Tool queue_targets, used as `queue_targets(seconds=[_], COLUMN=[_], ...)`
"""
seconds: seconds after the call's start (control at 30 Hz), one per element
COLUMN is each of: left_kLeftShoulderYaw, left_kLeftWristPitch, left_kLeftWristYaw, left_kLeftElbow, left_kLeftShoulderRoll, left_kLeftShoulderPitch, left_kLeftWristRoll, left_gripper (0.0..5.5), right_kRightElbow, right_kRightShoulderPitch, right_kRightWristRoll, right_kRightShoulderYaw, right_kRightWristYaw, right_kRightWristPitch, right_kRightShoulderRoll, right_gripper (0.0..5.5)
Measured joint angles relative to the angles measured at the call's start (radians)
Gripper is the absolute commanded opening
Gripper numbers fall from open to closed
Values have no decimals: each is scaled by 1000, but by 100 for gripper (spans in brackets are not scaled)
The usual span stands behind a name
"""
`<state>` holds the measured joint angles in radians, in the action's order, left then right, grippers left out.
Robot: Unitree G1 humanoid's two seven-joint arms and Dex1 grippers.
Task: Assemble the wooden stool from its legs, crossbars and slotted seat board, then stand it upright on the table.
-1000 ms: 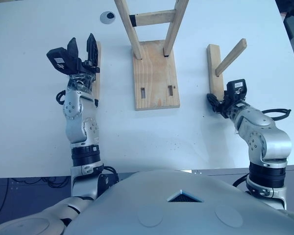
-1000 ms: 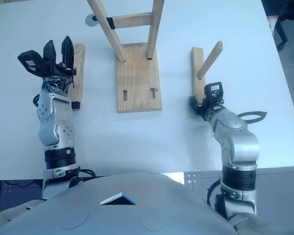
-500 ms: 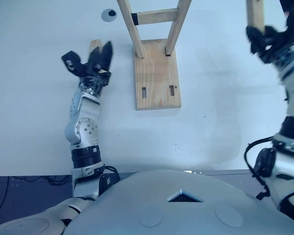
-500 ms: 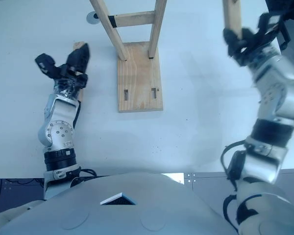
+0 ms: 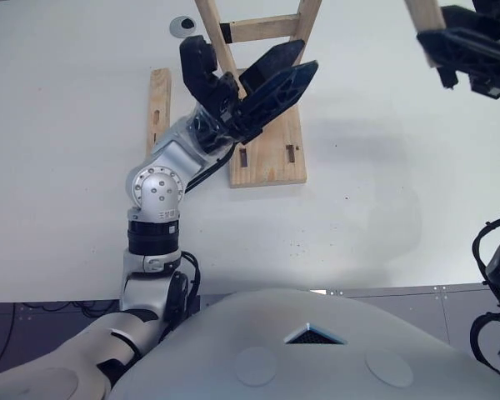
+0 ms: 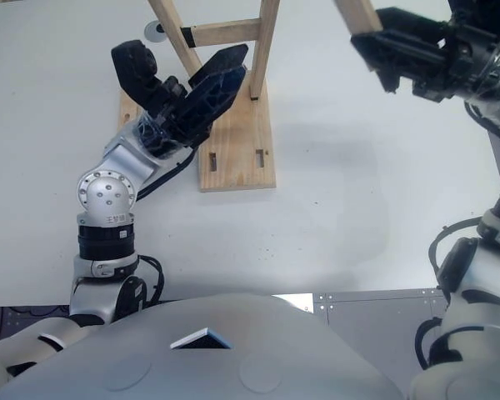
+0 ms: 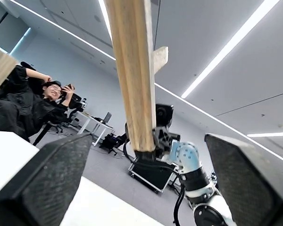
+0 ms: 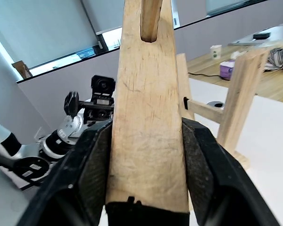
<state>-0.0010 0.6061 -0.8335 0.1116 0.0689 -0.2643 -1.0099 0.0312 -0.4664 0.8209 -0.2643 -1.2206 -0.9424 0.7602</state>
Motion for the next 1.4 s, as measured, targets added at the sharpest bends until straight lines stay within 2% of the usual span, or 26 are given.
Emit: queue_targets(seconds=[0.3, 0.47, 0.73, 0.9, 1.13, 1.17, 1.3, 1.4], left_kLeftShoulderYaw=[17, 15, 14, 13, 19, 21, -1, 1], left_kLeftWristPitch=[-36, -18, 2, 2, -18, -25, -49, -80], left_kLeftWristYaw=[33, 34, 22, 18, 5, 3, -41, -91], left_kLeftElbow=[-88, -67, -50, -50, -50, -50, -73, -109], left_kLeftShoulderRoll=[-110, -121, -122, -115, -96, -90, -42, 20], left_kLeftShoulderPitch=[-76, -85, -85, -85, -85, -85, -85, -90], left_kLeftWristRoll=[2, -20, -33, -32, -20, -13, 77, 138], left_gripper=[415, 415, 278, 210, 203, 203, 202, 202], right_kRightElbow=[109, 122, 128, 146, 157, 157, 162, 182], right_kRightShoulderPitch=[83, 93, 93, 93, 93, 94, 115, 169], right_kRightWristRoll=[53, 54, 76, 97, 115, 117, 127, 114], right_kRightShoulderYaw=[71, 86, 107, 107, 110, 112, 110, 110], right_kRightWristYaw=[1, 2, 15, 41, 86, 98, 152, 177], right_kRightWristPitch=[-20, -12, -11, -16, -22, -24, -42, -12], right_kRightShoulderRoll=[-5, -5, -7, -8, -33, -47, -47, -51], right_gripper=[203, 203, 203, 203, 203, 240, 308, 331])
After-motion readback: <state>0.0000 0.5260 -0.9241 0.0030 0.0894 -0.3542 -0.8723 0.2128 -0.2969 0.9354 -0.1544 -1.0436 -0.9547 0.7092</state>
